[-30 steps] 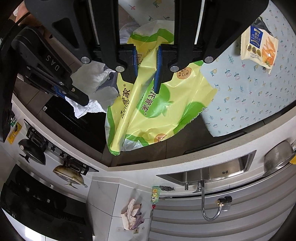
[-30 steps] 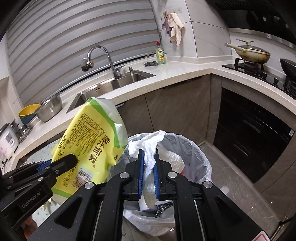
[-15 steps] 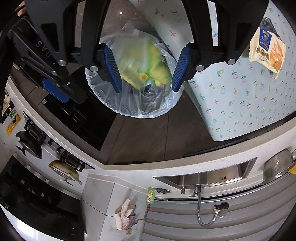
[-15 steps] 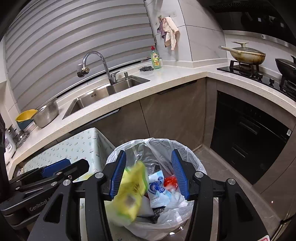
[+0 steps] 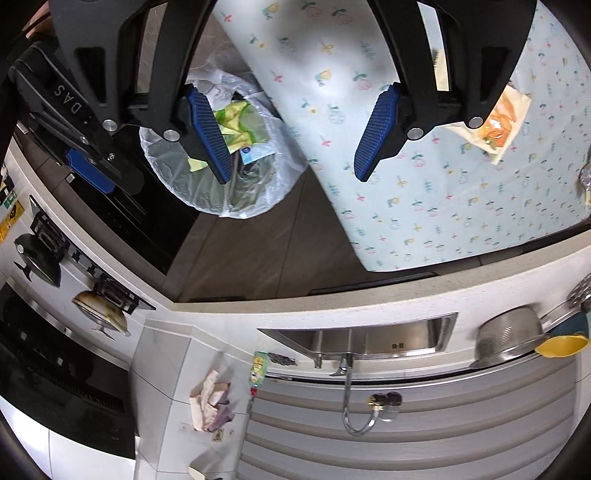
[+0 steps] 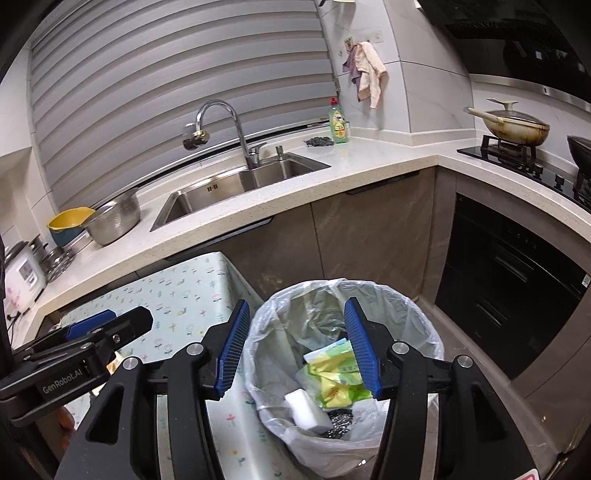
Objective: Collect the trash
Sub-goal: 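Move both open tools back over the table toward the snack bag, then grasp the foil wrapper with the left tool while the right tool grasps the yellow snack bag, then carry the foil wrapper and snack bag over the bin and release both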
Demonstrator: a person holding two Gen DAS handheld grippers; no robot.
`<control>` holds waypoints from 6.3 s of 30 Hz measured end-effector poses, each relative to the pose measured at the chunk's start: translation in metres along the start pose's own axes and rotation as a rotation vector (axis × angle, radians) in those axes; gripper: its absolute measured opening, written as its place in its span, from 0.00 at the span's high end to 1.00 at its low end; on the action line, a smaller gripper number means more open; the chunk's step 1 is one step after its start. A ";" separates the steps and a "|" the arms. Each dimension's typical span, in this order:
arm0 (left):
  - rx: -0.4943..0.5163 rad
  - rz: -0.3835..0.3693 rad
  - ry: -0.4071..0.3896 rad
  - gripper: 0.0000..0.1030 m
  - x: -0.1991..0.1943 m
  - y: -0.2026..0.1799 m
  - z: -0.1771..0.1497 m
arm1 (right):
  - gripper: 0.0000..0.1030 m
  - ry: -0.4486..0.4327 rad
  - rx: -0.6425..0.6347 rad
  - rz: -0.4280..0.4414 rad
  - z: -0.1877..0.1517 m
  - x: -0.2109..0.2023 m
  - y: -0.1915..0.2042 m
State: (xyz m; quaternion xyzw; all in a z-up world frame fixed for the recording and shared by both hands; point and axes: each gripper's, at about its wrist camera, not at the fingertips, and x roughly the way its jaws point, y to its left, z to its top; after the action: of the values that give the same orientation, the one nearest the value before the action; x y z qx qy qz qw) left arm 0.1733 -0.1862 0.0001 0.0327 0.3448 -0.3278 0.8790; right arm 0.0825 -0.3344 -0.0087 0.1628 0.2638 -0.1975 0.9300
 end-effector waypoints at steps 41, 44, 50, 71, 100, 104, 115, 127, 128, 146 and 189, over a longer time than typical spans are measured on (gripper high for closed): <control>-0.218 0.320 -0.086 0.08 -0.101 0.214 -0.041 | 0.20 0.131 -0.194 0.190 -0.053 0.013 0.184; -0.244 0.362 -0.075 0.07 -0.108 0.241 -0.051 | 0.20 0.163 -0.204 0.205 -0.063 0.023 0.198; -0.312 0.448 -0.052 0.07 -0.119 0.306 -0.069 | 0.20 0.220 -0.227 0.214 -0.082 0.044 0.224; -0.296 0.643 0.014 0.07 -0.103 0.440 -0.090 | 0.38 0.362 -0.207 0.209 -0.118 0.133 0.269; -0.257 0.501 0.053 0.96 -0.064 0.446 -0.079 | 0.83 0.394 -0.232 0.290 -0.128 0.124 0.300; -0.250 0.441 0.042 0.96 -0.069 0.416 -0.077 | 0.47 0.371 -0.212 0.295 -0.125 0.113 0.293; -0.246 0.344 0.096 0.96 -0.046 0.358 -0.087 | 0.40 0.451 -0.157 0.432 -0.132 0.127 0.312; -0.230 0.331 0.087 0.97 -0.050 0.323 -0.077 | 0.93 0.383 -0.135 0.398 -0.115 0.106 0.285; -0.223 0.327 0.085 0.97 -0.051 0.316 -0.076 | 0.93 0.371 -0.124 0.388 -0.111 0.101 0.276; -0.072 0.209 0.057 0.96 -0.061 0.159 -0.059 | 0.93 0.228 0.014 0.271 -0.073 0.019 0.125; 0.189 0.023 0.120 0.96 0.033 -0.053 -0.033 | 0.94 0.047 0.217 0.043 -0.028 -0.022 -0.081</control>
State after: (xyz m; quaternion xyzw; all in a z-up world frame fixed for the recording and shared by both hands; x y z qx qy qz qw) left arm 0.1400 -0.2361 -0.0369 0.1388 0.3639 -0.3463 0.8535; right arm 0.0168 -0.3870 -0.0350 0.2727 0.2592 -0.2010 0.9044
